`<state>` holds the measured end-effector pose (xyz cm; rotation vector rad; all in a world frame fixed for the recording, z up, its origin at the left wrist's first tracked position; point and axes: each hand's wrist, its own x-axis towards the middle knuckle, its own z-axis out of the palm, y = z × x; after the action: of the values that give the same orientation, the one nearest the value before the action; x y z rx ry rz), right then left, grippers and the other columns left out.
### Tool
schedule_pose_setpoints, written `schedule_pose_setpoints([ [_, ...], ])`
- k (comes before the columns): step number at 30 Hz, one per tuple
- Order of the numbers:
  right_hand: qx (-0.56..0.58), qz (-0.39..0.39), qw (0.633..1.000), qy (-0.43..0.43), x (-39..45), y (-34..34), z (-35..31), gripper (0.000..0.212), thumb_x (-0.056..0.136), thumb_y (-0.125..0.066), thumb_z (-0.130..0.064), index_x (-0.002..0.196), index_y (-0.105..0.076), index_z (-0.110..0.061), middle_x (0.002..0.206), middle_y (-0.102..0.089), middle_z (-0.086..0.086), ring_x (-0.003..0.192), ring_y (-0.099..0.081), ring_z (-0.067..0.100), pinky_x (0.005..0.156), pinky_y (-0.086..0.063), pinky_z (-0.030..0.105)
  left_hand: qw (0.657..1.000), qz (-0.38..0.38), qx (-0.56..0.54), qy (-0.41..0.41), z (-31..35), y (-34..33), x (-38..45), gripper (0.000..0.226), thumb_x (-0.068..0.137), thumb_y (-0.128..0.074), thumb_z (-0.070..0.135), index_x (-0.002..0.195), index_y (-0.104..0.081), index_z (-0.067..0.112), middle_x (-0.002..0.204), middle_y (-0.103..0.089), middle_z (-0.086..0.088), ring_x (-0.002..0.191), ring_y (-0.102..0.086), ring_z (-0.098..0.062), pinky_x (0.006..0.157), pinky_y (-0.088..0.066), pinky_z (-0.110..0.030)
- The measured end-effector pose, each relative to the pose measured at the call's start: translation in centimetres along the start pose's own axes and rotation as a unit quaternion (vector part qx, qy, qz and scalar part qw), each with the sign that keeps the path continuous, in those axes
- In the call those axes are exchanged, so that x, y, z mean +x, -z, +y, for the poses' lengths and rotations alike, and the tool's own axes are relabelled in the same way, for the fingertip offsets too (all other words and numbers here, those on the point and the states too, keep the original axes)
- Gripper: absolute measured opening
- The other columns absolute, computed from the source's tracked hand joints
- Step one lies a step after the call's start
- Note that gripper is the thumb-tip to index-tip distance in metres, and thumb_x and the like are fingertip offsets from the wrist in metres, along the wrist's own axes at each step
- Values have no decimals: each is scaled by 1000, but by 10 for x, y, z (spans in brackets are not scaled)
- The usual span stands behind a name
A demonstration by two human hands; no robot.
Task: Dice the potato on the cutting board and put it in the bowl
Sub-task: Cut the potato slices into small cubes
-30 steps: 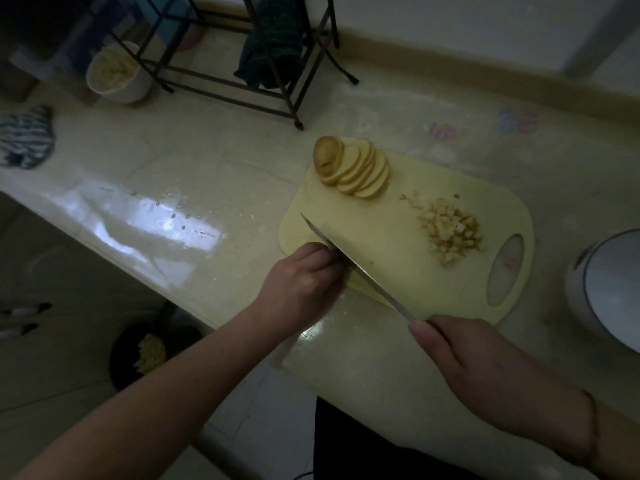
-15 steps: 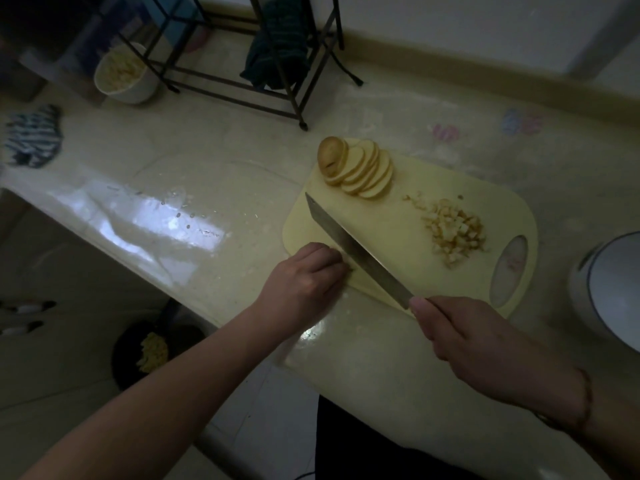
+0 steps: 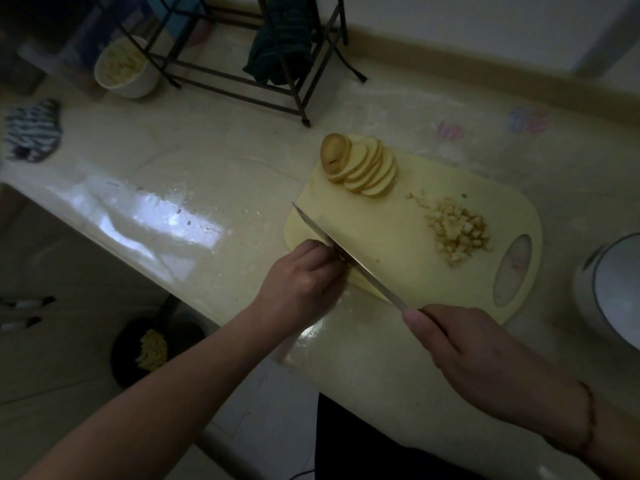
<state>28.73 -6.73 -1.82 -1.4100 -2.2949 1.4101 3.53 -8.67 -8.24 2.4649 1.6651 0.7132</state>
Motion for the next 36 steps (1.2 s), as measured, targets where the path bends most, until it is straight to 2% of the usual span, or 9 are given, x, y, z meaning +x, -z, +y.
schedule_pose_setpoints([
  [3, -3, 2, 1000, -4, -3, 1, -1, 65, 88, -21, -71, 60, -44, -16, 61, -54, 1, 59, -50, 15, 60, -36, 27, 1000, 0, -4, 2, 1, 0, 0, 9, 86, -73, 6, 94, -77, 3, 91, -70, -12, 81, -65, -32, 68, -54, -36],
  [7, -19, 4, 1000, -11, -9, 1, 3, 70, 80, -17, -78, 62, -47, -18, 67, -60, -4, 60, -54, 12, 62, -39, 27, 1000, -1, -1, 5, 1, -1, 0, 9, 88, -73, 8, 94, -78, 4, 92, -71, -10, 83, -66, -32, 69, -55, -36],
  [12, -34, 3, 999, -10, -4, -3, -1, 67, 85, -15, -73, 63, -49, -20, 57, -55, -2, 62, -54, 12, 59, -36, 27, 1000, -3, -2, 3, 2, -1, 0, 10, 87, -73, 7, 95, -78, 4, 91, -72, -9, 82, -67, -31, 69, -56, -35],
  [15, -30, -10, 999, -11, 9, -6, -9, 63, 81, -16, -68, 66, -50, -18, 59, -54, -2, 63, -53, 13, 64, -36, 31, 1000, -9, -6, 4, 3, 0, 1, 12, 89, -71, 8, 97, -78, 4, 93, -72, -9, 82, -67, -31, 68, -56, -36],
  [18, -21, -17, 1000, -5, 21, -6, -14, 62, 80, -17, -67, 64, -48, -16, 58, -52, -2, 59, -49, 12, 61, -31, 29, 1000, -16, -5, 8, 3, 2, 1, 14, 90, -68, 9, 100, -77, 5, 94, -72, -9, 83, -66, -31, 66, -56, -35],
  [22, 6, -30, 999, -31, 20, 5, -9, 60, 86, -23, -61, 66, -48, -10, 59, -54, 5, 56, -48, 14, 63, -38, 34, 1000, -30, -2, 4, 3, 4, 1, 12, 90, -66, 8, 94, -76, 2, 92, -71, -11, 82, -66, -31, 63, -56, -39],
  [24, 27, -39, 998, -46, 17, 8, -5, 63, 87, -25, -61, 69, -47, -5, 59, -52, 9, 51, -43, 12, 59, -38, 35, 1000, -27, -7, 3, 3, 4, 1, 10, 88, -68, 7, 92, -76, 1, 92, -71, -11, 83, -67, -31, 62, -56, -39],
  [29, 51, -49, 996, -54, 14, 5, -1, 66, 83, -27, -66, 68, -42, -4, 54, -40, -1, 46, -35, 7, 52, -32, 27, 1000, -3, 0, -7, 3, 5, 1, 17, 91, -63, 12, 94, -77, 3, 93, -72, -10, 81, -68, -30, 64, -57, -36],
  [36, 66, -47, 995, -65, 10, 15, 5, 67, 79, -29, -70, 67, -42, -6, 54, -40, -3, 45, -34, 6, 53, -33, 31, 1000, 11, 9, -8, 4, -8, 16, 19, 94, -60, 13, 94, -77, 5, 93, -74, -8, 78, -69, -29, 61, -56, -37],
])
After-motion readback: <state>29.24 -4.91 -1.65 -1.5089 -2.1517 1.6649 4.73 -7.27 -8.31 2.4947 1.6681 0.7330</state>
